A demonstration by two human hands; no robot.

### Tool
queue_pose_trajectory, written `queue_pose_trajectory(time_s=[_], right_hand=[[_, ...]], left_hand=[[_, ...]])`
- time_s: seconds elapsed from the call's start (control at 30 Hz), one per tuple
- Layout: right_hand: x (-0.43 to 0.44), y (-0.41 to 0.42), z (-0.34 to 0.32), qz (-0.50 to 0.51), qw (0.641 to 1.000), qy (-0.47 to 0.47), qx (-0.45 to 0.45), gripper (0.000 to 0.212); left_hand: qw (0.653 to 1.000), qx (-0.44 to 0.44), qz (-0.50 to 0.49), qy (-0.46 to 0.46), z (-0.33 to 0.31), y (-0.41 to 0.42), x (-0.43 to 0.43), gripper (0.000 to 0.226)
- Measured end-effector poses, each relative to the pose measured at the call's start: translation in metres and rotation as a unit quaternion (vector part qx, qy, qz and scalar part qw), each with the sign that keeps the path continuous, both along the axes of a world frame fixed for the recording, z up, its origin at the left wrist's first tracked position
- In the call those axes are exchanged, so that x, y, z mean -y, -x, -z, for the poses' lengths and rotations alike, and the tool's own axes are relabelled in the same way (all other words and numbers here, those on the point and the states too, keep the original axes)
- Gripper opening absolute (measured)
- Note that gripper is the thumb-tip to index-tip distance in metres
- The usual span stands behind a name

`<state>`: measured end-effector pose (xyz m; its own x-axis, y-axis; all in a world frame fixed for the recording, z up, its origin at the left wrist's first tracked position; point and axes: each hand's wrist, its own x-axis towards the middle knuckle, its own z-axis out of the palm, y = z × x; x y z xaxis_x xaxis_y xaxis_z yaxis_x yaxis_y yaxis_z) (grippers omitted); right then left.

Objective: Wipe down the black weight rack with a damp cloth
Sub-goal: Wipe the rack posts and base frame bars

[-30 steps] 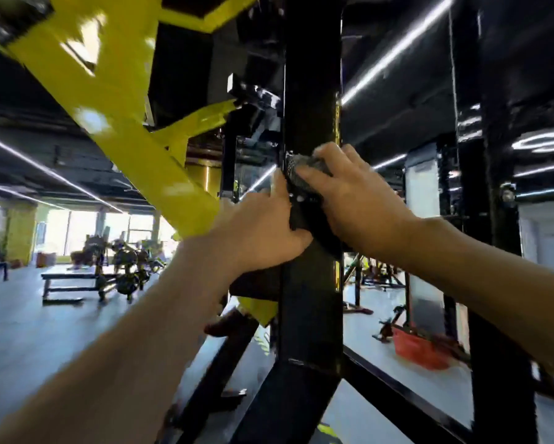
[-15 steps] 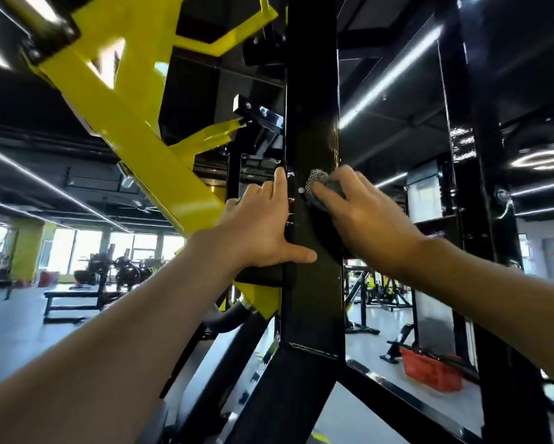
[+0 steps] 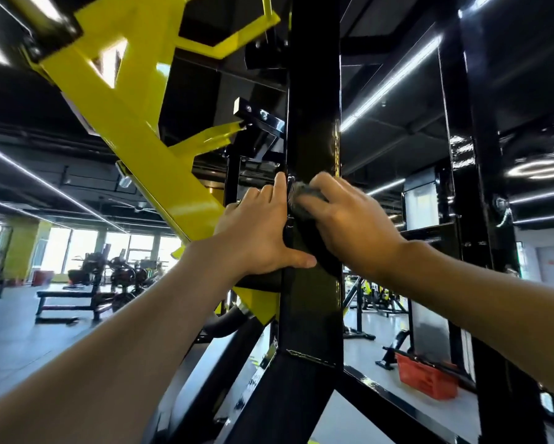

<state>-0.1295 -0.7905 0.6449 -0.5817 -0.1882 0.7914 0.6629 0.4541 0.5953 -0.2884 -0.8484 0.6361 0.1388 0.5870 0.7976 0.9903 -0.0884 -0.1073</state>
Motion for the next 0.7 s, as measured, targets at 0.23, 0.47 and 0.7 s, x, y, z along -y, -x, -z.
queue_pose_trajectory(time_s=[0.23, 0.47, 0.7], right_hand=[[0.001, 0.007, -0.005, -0.015, 0.998, 0.013, -0.059, 0.027], [0.003, 0.007, -0.014, -0.027, 0.995, 0.010, -0.090, 0.024], [0.004, 0.007, -0.019, -0.027, 0.998, -0.003, -0.051, 0.033]], left_hand=[[1.000, 0.010, 0.014, -0.019, 0.004, 0.001, 0.000, 0.134], [0.997, 0.029, 0.031, -0.057, 0.006, 0.004, -0.006, 0.130], [0.997, 0.041, 0.030, -0.057, 0.005, 0.004, -0.008, 0.132]])
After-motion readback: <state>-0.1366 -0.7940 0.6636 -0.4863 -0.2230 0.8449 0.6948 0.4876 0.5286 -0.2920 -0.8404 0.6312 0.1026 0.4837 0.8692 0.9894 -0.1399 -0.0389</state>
